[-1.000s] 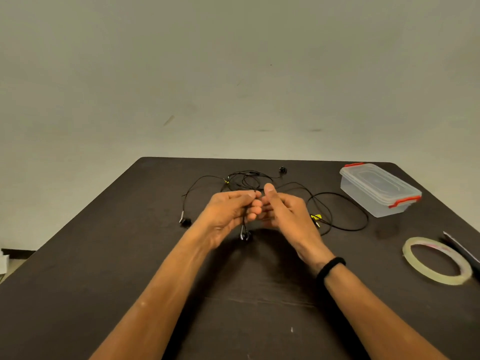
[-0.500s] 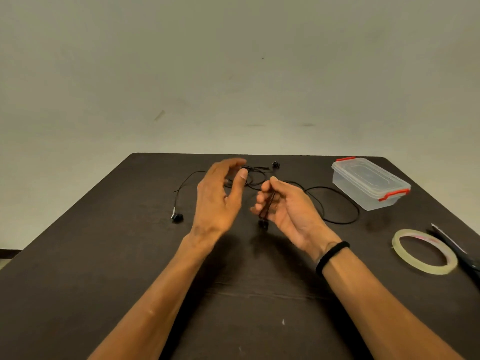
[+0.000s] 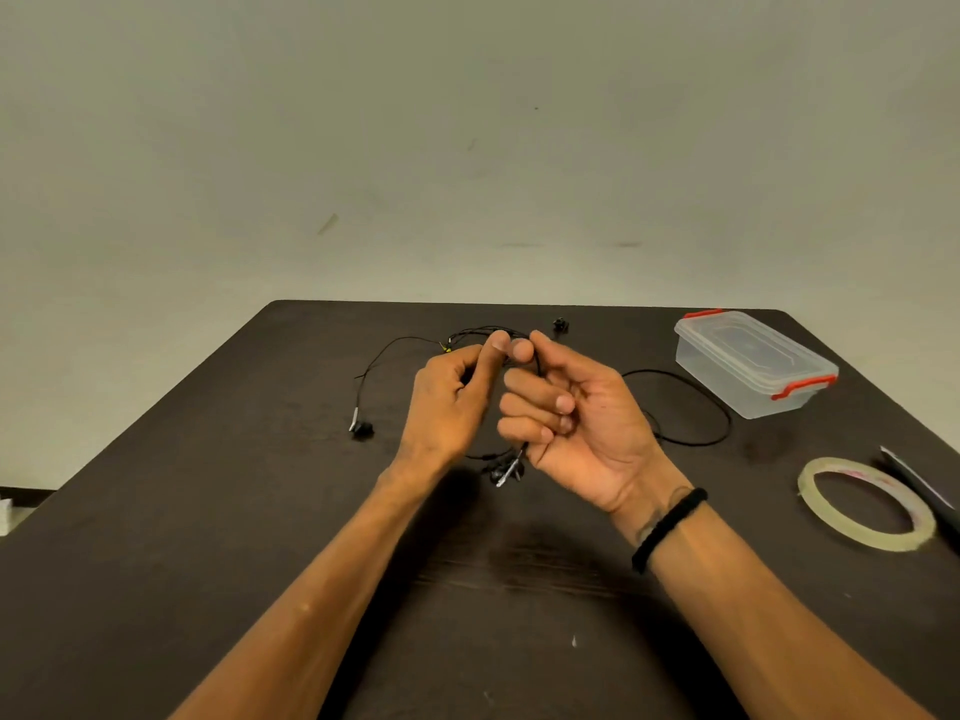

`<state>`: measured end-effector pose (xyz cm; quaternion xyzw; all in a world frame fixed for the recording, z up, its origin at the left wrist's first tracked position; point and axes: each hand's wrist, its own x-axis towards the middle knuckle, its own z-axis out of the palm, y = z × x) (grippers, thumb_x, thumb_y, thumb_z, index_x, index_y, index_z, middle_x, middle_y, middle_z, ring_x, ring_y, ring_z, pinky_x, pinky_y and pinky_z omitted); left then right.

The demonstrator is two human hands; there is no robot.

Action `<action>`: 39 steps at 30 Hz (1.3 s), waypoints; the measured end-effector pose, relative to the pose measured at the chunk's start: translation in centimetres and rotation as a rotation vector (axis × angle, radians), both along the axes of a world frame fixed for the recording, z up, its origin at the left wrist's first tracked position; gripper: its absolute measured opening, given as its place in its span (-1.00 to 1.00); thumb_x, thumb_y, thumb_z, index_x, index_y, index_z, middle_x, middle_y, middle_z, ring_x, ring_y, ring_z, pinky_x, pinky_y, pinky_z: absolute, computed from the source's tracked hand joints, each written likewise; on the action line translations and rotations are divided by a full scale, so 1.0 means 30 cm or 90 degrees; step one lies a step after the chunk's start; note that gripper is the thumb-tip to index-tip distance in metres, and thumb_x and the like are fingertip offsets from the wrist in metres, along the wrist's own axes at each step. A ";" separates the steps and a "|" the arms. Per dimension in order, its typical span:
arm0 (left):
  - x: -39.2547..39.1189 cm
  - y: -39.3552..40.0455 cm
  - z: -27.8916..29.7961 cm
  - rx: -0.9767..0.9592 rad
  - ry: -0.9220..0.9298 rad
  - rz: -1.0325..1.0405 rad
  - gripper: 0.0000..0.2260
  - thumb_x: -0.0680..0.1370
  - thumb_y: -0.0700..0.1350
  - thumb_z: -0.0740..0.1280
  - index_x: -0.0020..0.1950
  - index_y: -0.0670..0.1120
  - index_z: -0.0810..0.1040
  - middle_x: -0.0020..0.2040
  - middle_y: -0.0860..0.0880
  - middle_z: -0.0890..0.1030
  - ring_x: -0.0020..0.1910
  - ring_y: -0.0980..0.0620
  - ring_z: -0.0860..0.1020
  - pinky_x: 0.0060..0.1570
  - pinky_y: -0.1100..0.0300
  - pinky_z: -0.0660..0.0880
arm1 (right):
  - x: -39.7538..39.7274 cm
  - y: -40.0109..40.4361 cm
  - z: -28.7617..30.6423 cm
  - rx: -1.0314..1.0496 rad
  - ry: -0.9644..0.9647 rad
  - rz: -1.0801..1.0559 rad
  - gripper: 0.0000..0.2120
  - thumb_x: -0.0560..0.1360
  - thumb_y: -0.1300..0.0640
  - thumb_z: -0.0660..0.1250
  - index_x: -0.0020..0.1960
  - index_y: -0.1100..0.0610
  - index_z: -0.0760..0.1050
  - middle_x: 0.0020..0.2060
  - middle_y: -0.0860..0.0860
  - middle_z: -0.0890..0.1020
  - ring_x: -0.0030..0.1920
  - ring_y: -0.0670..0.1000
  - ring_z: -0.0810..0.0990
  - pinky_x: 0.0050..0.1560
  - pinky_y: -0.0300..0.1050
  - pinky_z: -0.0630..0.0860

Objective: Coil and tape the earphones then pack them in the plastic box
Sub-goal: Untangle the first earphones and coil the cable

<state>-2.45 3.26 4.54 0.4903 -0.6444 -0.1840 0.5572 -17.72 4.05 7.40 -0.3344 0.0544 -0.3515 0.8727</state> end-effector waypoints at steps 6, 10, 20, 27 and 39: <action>-0.008 0.019 0.000 0.018 0.080 -0.048 -0.59 0.64 0.25 0.21 -0.34 0.09 0.41 -0.42 0.04 0.47 -0.38 0.05 0.43 -0.31 -0.13 0.46 | 0.060 0.048 -0.011 -0.020 0.015 0.018 -0.63 0.77 -0.04 0.11 -0.14 0.09 0.42 -0.48 -0.08 0.15 -0.51 -0.10 0.06 -0.44 -0.24 0.12; -0.034 0.021 -0.010 0.115 0.156 -0.163 -0.76 0.60 0.04 0.29 -0.22 0.12 0.66 -0.27 0.02 0.69 -0.19 -0.04 0.64 -0.17 0.00 0.53 | 0.038 0.037 0.006 -0.007 -0.046 -0.038 -0.62 0.77 -0.06 0.09 -0.16 0.07 0.39 -0.48 -0.08 0.14 -0.51 -0.10 0.06 -0.45 -0.23 0.09; -0.109 0.049 -0.028 0.104 -0.239 -0.129 -0.60 0.73 -0.01 0.12 -0.30 -0.01 0.42 -0.48 0.09 0.46 -0.49 0.11 0.43 -0.37 0.11 0.37 | -0.084 -0.067 0.028 0.007 -0.102 -0.332 -0.70 0.75 0.00 0.11 0.03 0.09 0.55 -0.45 -0.08 0.28 -0.51 -0.12 0.16 -0.44 -0.24 0.18; -0.060 0.065 0.012 -0.186 -0.515 0.088 -0.60 0.70 0.15 0.13 -0.28 0.03 0.25 -0.47 0.10 0.29 -0.51 -0.02 0.34 -0.46 0.14 0.22 | -0.117 -0.112 0.012 0.138 -0.089 -0.524 -0.69 0.76 0.06 0.09 -0.05 0.10 0.53 -0.45 -0.05 0.32 -0.51 -0.10 0.15 -0.47 -0.23 0.22; -0.024 0.065 0.070 -0.303 -0.258 0.084 -0.50 0.64 0.05 0.41 -0.42 -0.09 0.33 -0.53 0.07 0.31 -0.56 0.04 0.28 -0.50 0.19 0.23 | -0.115 -0.120 -0.069 -0.275 0.543 -0.715 -0.64 0.77 -0.01 0.08 -0.01 0.04 0.60 -0.33 -0.09 0.46 -0.32 -0.09 0.38 -0.27 -0.15 0.35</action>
